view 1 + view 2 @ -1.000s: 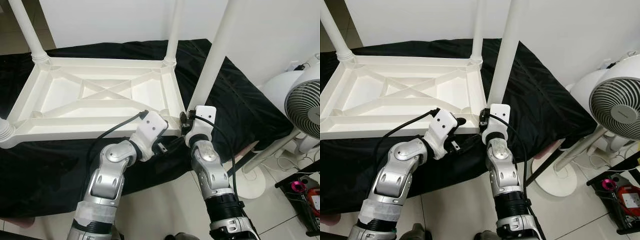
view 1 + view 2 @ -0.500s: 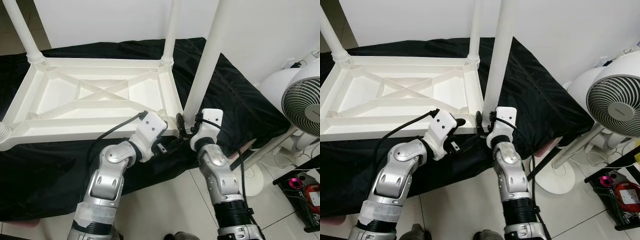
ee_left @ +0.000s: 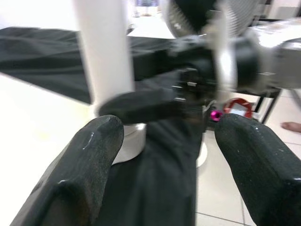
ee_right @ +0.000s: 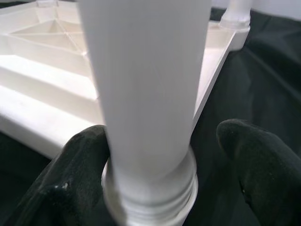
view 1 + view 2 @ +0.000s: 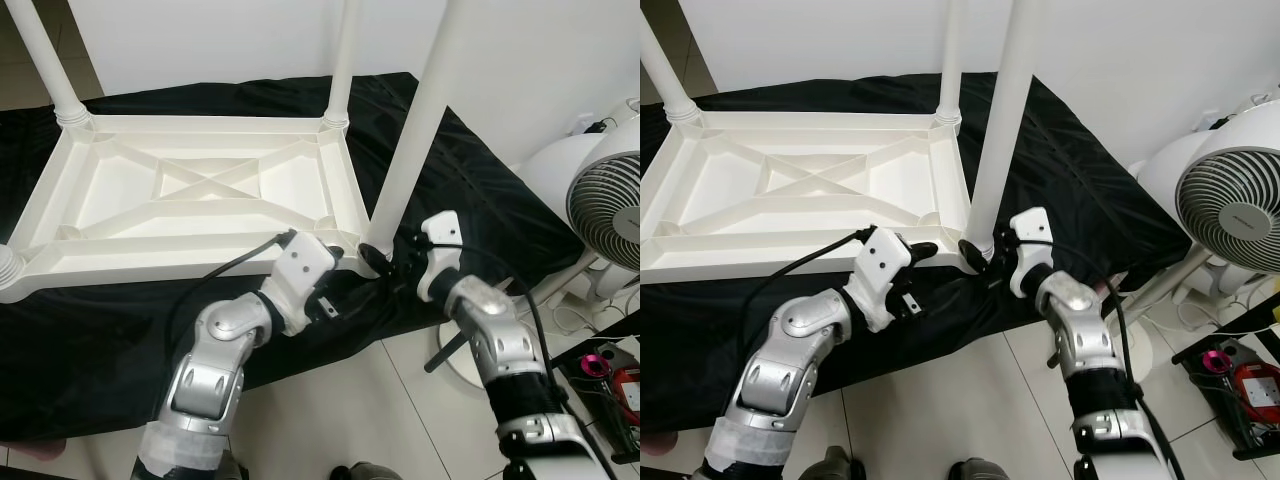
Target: Building children table
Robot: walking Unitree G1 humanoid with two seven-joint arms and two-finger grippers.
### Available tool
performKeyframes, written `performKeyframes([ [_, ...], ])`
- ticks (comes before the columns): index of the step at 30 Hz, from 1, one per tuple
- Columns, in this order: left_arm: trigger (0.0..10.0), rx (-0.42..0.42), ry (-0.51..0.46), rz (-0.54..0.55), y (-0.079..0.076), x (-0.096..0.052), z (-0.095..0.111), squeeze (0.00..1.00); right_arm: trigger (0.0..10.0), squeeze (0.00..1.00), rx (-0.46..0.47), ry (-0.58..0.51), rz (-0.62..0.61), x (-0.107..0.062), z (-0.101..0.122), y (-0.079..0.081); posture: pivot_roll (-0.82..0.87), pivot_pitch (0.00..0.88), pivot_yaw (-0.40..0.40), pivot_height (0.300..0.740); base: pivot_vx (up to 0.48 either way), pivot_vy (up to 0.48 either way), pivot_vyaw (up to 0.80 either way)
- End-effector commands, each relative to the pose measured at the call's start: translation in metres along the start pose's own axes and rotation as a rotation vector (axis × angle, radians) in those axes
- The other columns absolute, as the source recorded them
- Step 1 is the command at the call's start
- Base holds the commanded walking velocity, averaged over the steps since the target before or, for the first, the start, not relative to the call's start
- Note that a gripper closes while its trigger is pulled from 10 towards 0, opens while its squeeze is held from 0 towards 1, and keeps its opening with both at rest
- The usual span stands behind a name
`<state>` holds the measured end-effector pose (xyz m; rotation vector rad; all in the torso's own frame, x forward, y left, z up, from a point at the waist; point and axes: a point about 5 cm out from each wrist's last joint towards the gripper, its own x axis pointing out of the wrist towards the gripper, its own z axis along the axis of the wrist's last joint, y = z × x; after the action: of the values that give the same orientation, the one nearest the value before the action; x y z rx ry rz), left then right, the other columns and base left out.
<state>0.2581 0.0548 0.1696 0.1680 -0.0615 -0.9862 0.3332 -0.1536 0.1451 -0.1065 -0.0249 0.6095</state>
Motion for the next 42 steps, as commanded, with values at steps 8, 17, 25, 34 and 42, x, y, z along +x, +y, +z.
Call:
performKeyframes([
  [8,10.0,-0.002,0.005,-0.098,-0.008,-0.001,0.000,0.00,10.0,0.00,-0.046,0.017,0.090,0.011,0.002,-0.008,-0.06,0.042,-0.045,0.740,0.000,0.000,0.00],
  [17,10.0,0.023,0.008,-0.076,-0.005,-0.001,0.001,0.00,0.0,0.00,-0.090,0.076,0.195,0.020,-0.002,-0.011,-0.04,0.031,-0.050,0.740,0.000,0.000,0.00],
  [25,10.0,0.022,0.000,-0.069,-0.006,-0.002,0.003,0.00,8.7,0.00,-0.064,0.096,0.190,0.014,-0.013,-0.018,-0.05,0.042,-0.054,0.740,0.000,0.000,0.00],
  [34,10.0,0.029,0.004,-0.059,-0.006,-0.003,0.001,0.00,10.0,0.00,-0.053,0.122,-0.018,0.012,-0.022,-0.022,-0.05,0.052,-0.055,0.740,0.000,0.000,0.00],
  [42,10.0,0.019,0.008,-0.067,-0.010,-0.004,0.001,0.00,10.0,0.00,0.023,0.109,-0.142,0.016,-0.027,-0.003,-0.05,0.057,-0.058,0.740,0.000,0.000,0.00],
])
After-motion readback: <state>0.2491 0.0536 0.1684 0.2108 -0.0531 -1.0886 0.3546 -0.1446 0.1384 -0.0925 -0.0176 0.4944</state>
